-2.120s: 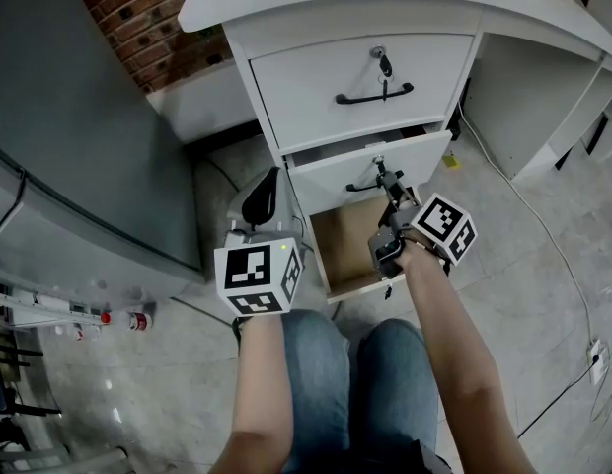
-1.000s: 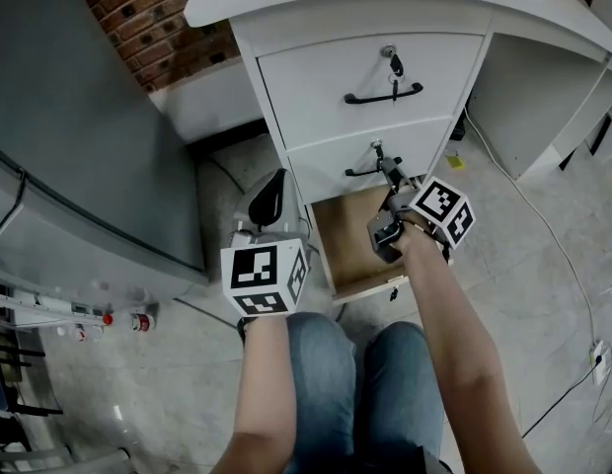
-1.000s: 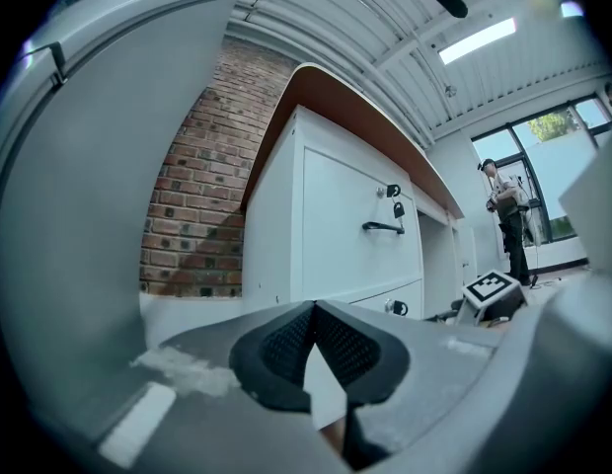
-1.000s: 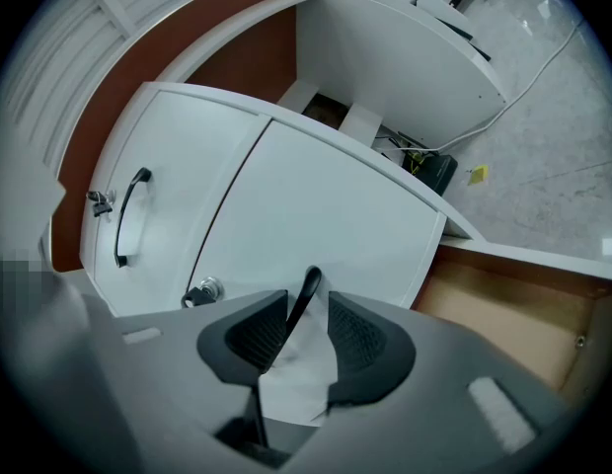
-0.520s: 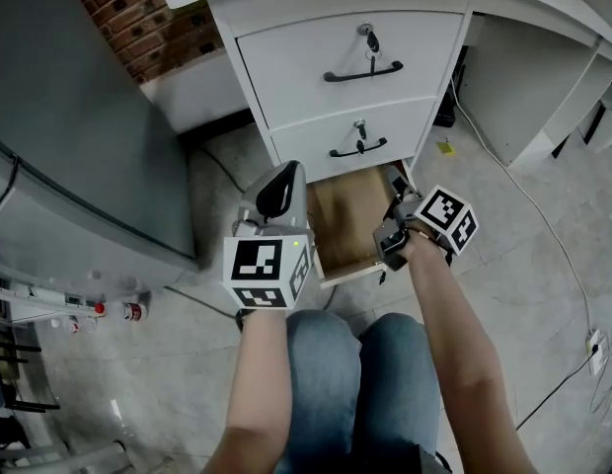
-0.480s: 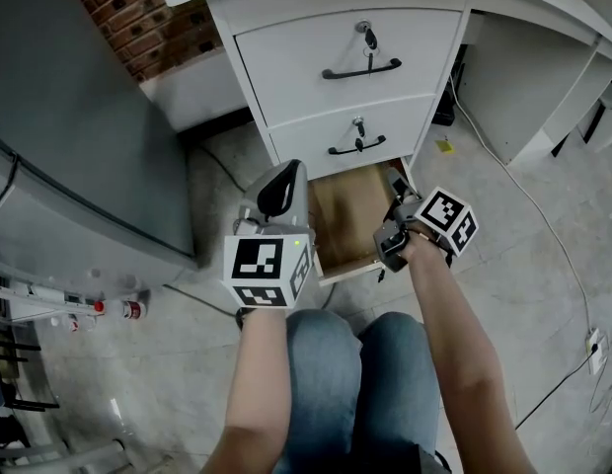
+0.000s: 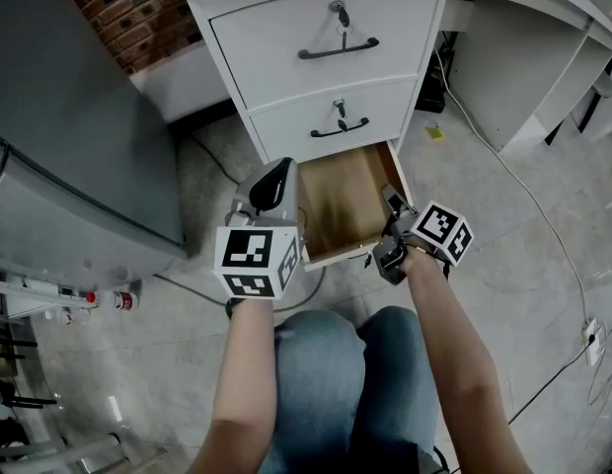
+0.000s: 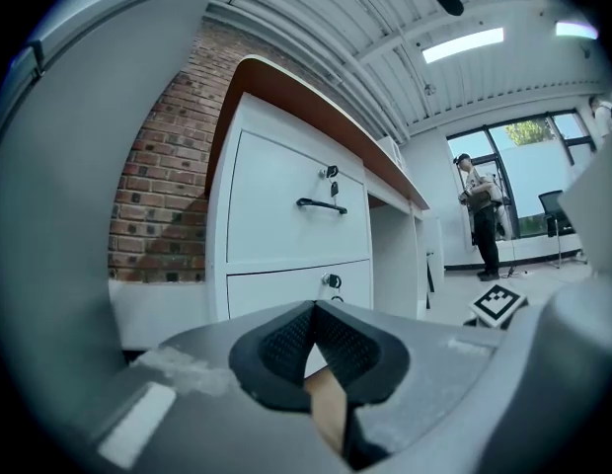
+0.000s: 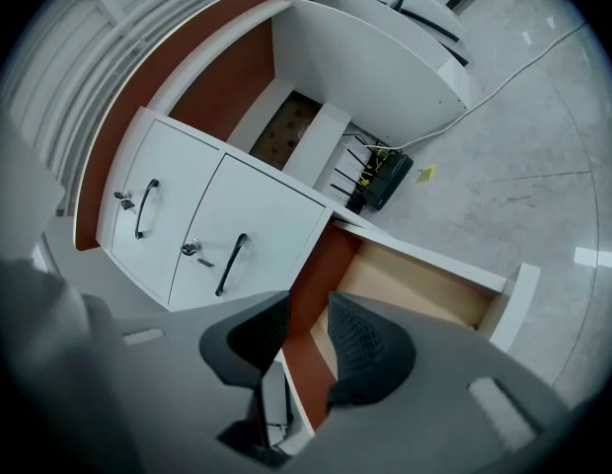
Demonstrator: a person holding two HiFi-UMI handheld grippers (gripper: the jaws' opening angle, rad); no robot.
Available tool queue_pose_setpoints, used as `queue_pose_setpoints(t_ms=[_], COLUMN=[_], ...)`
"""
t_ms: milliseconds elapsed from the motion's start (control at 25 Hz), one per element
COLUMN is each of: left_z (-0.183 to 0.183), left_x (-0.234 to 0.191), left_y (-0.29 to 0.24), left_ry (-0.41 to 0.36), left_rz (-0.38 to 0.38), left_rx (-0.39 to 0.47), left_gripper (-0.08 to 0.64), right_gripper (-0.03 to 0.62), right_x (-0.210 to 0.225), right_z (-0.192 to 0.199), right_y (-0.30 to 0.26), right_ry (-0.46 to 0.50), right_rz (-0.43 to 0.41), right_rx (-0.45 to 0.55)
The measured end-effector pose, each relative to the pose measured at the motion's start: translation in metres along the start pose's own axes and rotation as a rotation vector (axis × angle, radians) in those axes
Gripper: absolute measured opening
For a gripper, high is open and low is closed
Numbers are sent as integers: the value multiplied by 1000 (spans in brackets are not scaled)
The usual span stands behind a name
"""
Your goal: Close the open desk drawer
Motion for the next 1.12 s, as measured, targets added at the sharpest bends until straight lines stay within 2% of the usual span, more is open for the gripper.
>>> queue_pose_setpoints(t_ms=[120, 320, 440, 720, 920, 1120], left_z=[3, 17, 27, 45, 50, 55], left_x=[2, 9, 8, 14, 19, 15], left_y=[-1, -3, -1, 0, 2, 5], left_ry=[-18, -134, -114, -67, -82, -60], left_rz=[11, 59, 60, 78, 95, 94], left_rx=[-19, -91, -106, -134, -147, -159], left_gripper=[-2, -2, -2, -2, -2, -2], right_gripper=[95, 92, 61, 61, 43, 25], right_x=[10, 33, 45, 59, 76, 89], right_z=[6, 21, 27, 38, 49, 57], right_y=[9, 22, 31, 48, 63, 67], right_ry=[9, 27, 15, 7, -88, -99], right_rz=[-2, -23, -70, -169, -169, -168], right_rx=[-27, -98, -115, -165, -176, -206])
Point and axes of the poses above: the fingertips, and each gripper's own axes: y backward along the fingers, x to its right, z out of its underside, the point moved 9 cm from there along y, backward along the fingers, and after that the axes turned 4 degrees about y, right-handed, at the moved point
